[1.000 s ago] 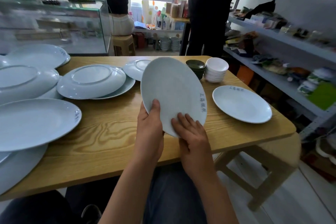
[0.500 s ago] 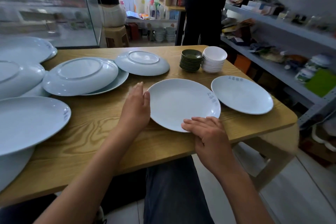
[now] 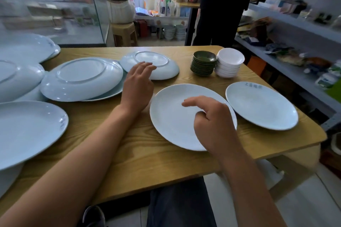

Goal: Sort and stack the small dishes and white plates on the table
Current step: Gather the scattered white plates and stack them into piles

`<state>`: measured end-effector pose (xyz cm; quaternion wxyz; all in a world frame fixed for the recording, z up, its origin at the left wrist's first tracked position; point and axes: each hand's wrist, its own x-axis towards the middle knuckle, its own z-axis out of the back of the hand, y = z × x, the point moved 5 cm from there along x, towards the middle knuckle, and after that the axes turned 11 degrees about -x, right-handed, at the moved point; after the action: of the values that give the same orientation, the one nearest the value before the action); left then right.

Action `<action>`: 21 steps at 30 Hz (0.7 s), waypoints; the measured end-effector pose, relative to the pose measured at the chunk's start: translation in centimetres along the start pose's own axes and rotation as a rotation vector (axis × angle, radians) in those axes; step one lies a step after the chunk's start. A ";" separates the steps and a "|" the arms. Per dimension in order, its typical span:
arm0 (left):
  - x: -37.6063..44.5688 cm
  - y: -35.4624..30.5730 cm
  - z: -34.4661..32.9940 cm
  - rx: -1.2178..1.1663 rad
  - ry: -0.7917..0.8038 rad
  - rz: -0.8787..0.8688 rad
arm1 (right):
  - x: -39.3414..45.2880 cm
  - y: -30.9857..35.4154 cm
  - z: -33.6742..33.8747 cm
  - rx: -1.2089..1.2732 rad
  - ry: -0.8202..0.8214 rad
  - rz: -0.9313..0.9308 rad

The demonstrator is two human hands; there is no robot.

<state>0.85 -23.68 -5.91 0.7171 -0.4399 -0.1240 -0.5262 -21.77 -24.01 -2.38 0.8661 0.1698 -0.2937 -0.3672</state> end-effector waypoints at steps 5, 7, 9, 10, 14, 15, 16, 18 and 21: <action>2.1 1.5 -2.5 0.073 0.183 0.014 | 5.6 -0.1 -2.3 -0.012 0.005 -0.050; 2.7 1.9 -3.3 0.126 0.204 -0.005 | 6.2 -0.8 -2.9 -0.023 0.001 -0.076; 2.9 2.0 -4.0 0.191 0.230 -0.024 | 6.0 -1.5 -3.1 -0.036 -0.008 -0.110; 3.1 2.1 -4.4 0.232 0.239 -0.024 | 5.9 -1.8 -3.2 -0.053 -0.012 -0.121; 3.6 2.2 -5.0 0.355 0.245 -0.012 | 5.8 -1.6 -3.4 -0.052 -0.033 -0.112; 3.6 2.1 -4.9 0.370 0.245 -0.018 | 5.8 -1.4 -3.3 -0.045 -0.037 -0.105; 3.6 2.0 -4.9 0.386 0.240 -0.026 | 5.8 -1.2 -3.3 -0.041 -0.038 -0.100; 3.5 1.6 -4.6 0.421 0.215 -0.054 | 5.7 -1.0 -3.3 -0.042 -0.034 -0.097; 3.6 1.2 -4.0 0.449 0.134 -0.104 | 5.3 -0.7 -3.2 -0.051 -0.028 -0.100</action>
<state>2.26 -28.98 -6.60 0.7754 -0.2264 -0.2127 -0.5498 -17.20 -28.16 -3.18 0.8464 0.1568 -0.2875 -0.4200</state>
